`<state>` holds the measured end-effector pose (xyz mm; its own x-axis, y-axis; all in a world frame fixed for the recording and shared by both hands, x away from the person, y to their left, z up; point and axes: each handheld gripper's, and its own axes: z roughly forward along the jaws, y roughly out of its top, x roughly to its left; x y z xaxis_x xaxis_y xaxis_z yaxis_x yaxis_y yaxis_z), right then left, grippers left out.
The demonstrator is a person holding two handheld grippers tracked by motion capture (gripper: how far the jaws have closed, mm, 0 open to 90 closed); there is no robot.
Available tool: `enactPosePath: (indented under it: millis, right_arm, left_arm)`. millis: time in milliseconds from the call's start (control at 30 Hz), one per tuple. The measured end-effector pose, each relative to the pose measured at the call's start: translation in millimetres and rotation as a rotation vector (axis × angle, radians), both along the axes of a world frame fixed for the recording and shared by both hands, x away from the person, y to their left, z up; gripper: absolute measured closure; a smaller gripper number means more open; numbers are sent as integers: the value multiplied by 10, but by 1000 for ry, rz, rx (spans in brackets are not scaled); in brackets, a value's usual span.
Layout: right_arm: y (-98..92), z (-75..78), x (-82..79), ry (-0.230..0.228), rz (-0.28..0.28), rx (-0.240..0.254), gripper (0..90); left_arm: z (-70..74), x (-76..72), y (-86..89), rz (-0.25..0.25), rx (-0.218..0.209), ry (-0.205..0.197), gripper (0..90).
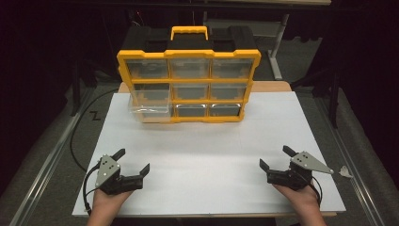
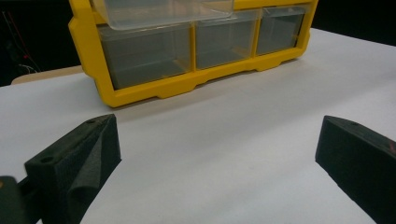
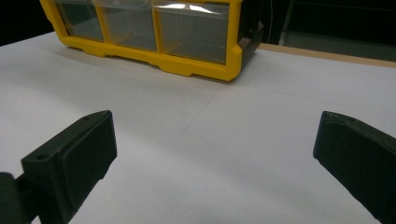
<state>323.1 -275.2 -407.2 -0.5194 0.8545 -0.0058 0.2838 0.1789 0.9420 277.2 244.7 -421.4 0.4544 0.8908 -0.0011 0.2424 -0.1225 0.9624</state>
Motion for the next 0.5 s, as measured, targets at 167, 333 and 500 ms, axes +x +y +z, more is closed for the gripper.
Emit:
enactPosePath:
  millis: [167,333,500]
  right_arm:
    - [-12,-33,33,3,-3,-2,7]
    - [-29,-40,38,-3,-10,1,7]
    - [-35,-33,41,-7,-16,4,7]
  left_arm:
    - [-19,34,-14,-4,15,5,6]
    - [-14,16,-28,-12,32,0,6]
    - [-13,13,-17,-11,26,0,6]
